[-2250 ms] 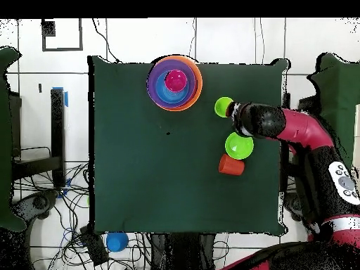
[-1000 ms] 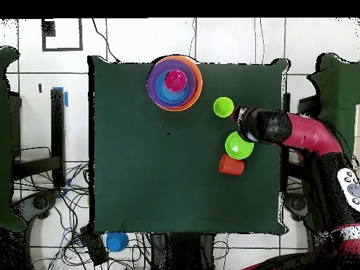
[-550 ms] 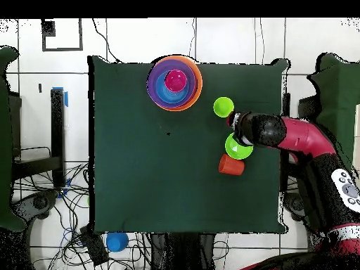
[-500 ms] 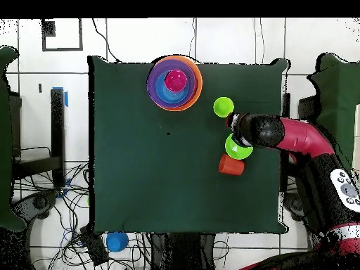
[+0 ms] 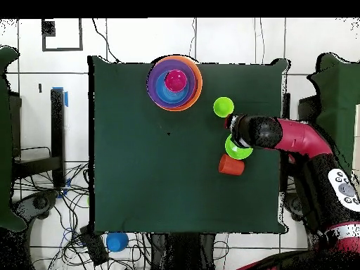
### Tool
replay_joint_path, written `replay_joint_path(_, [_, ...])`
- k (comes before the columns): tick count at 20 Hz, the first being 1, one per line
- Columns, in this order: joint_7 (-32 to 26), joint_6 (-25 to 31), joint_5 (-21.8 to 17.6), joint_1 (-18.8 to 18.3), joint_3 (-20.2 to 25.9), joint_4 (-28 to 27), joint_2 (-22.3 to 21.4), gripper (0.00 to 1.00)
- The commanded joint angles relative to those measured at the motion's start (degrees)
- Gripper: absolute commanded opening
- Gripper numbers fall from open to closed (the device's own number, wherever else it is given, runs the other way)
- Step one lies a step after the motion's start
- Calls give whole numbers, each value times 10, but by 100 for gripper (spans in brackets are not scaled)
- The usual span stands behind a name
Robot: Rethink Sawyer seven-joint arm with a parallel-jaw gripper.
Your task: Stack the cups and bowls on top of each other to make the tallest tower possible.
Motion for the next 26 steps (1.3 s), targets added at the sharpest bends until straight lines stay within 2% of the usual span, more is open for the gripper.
replay_joint_path(1, [-112,-6,-41,20,27,6,37,100])
replay_joint_path(5, [-114,3,-37,20,29,4,33,100])
replay_joint_path(11, [-114,42,-19,21,31,22,-15,100])
replay_joint_path(14, [-116,59,-12,23,33,18,-25,100])
replay_joint_path(21, [-124,91,0,29,39,-6,-28,100])
replay_joint_path(26, [-116,60,-8,28,41,-11,2,100])
